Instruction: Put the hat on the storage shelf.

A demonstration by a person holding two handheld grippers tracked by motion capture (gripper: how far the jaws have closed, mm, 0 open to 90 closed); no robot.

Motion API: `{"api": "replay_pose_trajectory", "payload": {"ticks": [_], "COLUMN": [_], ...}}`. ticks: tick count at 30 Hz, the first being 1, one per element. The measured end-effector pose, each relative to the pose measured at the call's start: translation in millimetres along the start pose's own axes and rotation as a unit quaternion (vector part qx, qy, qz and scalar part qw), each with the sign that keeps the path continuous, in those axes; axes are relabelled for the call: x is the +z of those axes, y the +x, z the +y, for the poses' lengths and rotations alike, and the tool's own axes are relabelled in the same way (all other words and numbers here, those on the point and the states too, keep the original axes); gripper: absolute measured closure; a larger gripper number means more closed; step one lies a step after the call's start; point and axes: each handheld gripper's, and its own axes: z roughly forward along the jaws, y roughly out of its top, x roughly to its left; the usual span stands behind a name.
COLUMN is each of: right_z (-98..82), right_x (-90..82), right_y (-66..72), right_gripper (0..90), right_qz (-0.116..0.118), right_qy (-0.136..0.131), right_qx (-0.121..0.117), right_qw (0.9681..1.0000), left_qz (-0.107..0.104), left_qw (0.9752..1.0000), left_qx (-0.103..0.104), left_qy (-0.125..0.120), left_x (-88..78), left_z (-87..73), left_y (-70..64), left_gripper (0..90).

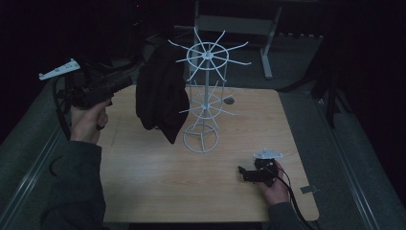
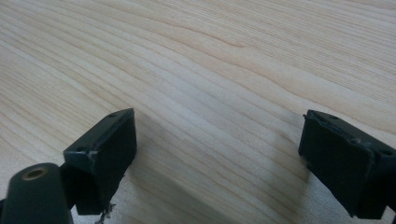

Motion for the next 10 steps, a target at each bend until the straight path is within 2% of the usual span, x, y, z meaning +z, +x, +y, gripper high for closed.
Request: {"api": "replay_pose_trajectory", "payload": {"ticks": [3, 10], "right_z": [0.0, 0.0], "right_x": [0.0, 0.0], "right_y": [0.0, 0.1], "right_gripper": [11.0, 11.0], "right_qz": [0.000, 0.000], "right_qy": [0.000, 0.000], "right_qx": [0.000, 0.001], "right_qw": [1.0000, 1.0000], "left_qz": [0.011, 0.054], "left_qw": [0.9999, 0.9983], "left_qx": [-0.006, -0.004], "left_qy": [0.003, 0.019], "left_x": [-1.7, -1.8], "left_z": [-2.9, -9.2], "left_y": [5.5, 11.2], "left_gripper": [44.3, 45.2]}}
